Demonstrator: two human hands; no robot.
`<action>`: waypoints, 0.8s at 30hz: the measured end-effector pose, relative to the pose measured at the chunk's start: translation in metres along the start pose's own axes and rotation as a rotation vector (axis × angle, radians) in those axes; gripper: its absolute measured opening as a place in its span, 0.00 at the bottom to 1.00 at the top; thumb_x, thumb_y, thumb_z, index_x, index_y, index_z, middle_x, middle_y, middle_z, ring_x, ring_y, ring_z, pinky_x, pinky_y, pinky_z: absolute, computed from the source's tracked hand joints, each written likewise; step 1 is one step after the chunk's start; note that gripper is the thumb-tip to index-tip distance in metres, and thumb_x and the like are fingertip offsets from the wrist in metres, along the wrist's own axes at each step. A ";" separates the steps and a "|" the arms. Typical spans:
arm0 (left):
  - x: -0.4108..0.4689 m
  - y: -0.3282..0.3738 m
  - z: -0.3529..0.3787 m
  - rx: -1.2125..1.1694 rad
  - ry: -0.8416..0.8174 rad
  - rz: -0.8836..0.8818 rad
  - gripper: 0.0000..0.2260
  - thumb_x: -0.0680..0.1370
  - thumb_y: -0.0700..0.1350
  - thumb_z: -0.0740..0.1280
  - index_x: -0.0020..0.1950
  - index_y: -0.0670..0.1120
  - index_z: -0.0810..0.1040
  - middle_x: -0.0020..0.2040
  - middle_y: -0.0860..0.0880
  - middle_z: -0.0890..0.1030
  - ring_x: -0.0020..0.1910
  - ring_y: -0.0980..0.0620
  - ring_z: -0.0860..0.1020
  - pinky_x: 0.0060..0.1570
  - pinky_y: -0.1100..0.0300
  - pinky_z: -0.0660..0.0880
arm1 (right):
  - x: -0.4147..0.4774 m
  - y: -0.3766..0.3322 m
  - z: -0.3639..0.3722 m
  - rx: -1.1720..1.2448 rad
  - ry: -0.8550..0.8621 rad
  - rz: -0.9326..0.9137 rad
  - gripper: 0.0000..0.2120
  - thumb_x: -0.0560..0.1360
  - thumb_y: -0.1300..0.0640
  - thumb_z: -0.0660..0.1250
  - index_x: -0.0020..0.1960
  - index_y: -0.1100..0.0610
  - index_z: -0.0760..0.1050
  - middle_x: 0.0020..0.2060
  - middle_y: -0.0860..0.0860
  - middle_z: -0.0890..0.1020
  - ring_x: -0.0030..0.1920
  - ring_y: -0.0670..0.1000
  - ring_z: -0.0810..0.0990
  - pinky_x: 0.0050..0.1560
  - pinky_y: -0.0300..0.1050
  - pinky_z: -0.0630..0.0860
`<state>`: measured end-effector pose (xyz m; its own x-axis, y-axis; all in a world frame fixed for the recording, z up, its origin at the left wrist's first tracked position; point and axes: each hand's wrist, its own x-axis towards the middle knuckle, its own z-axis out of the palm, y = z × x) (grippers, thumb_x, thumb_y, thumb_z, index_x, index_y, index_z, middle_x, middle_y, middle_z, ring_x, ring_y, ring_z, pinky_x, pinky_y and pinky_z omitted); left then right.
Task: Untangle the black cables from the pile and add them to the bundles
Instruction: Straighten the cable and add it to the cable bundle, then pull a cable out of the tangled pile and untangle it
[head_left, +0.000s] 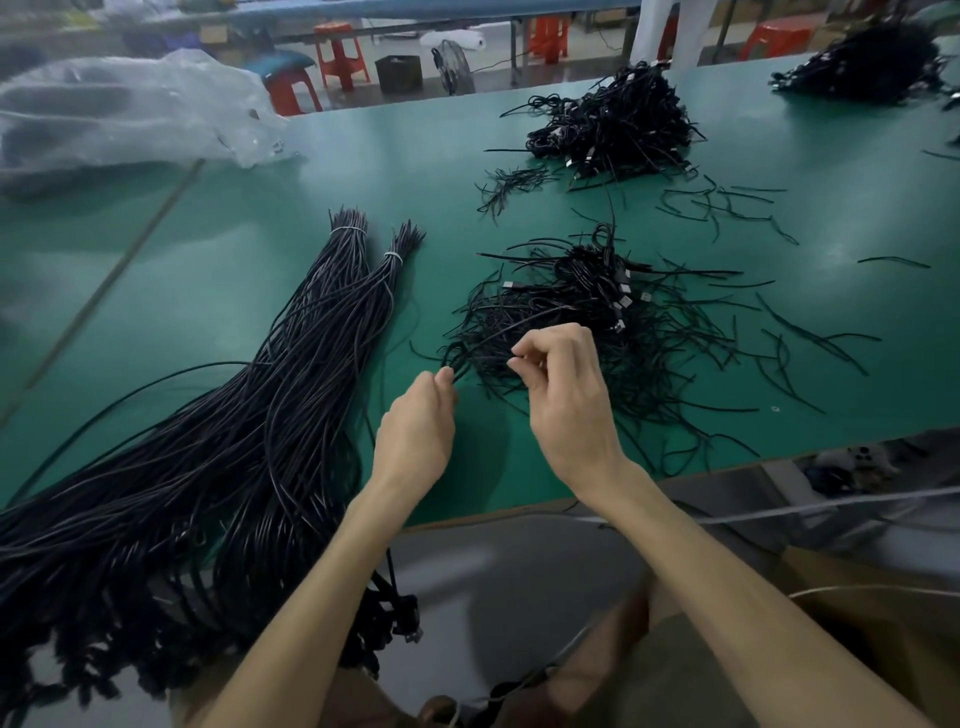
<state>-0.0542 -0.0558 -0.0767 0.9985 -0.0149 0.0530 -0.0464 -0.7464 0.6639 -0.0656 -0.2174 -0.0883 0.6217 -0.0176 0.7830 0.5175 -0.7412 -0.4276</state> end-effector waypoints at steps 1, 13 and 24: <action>-0.003 -0.001 0.001 0.024 -0.003 0.053 0.23 0.87 0.56 0.48 0.48 0.40 0.72 0.41 0.45 0.80 0.41 0.40 0.77 0.44 0.45 0.72 | -0.001 -0.001 0.000 -0.006 -0.032 -0.025 0.06 0.82 0.64 0.65 0.53 0.68 0.75 0.48 0.60 0.77 0.48 0.58 0.76 0.49 0.42 0.75; 0.000 -0.014 0.002 -0.617 -0.082 -0.046 0.18 0.88 0.54 0.54 0.43 0.46 0.69 0.30 0.56 0.65 0.26 0.57 0.60 0.23 0.67 0.59 | -0.003 -0.002 0.001 -0.086 -0.163 -0.177 0.08 0.84 0.62 0.64 0.53 0.66 0.78 0.47 0.58 0.79 0.46 0.57 0.78 0.46 0.48 0.80; -0.001 -0.014 0.005 -0.623 -0.059 -0.026 0.19 0.88 0.53 0.53 0.40 0.46 0.67 0.30 0.55 0.64 0.25 0.57 0.60 0.23 0.67 0.59 | -0.002 -0.002 -0.002 -0.036 -0.116 -0.095 0.08 0.84 0.62 0.65 0.54 0.66 0.80 0.46 0.57 0.77 0.42 0.51 0.78 0.44 0.37 0.78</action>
<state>-0.0546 -0.0488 -0.0895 0.9987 -0.0518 0.0012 -0.0126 -0.2197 0.9755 -0.0693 -0.2172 -0.0879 0.6360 0.1301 0.7606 0.5574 -0.7591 -0.3362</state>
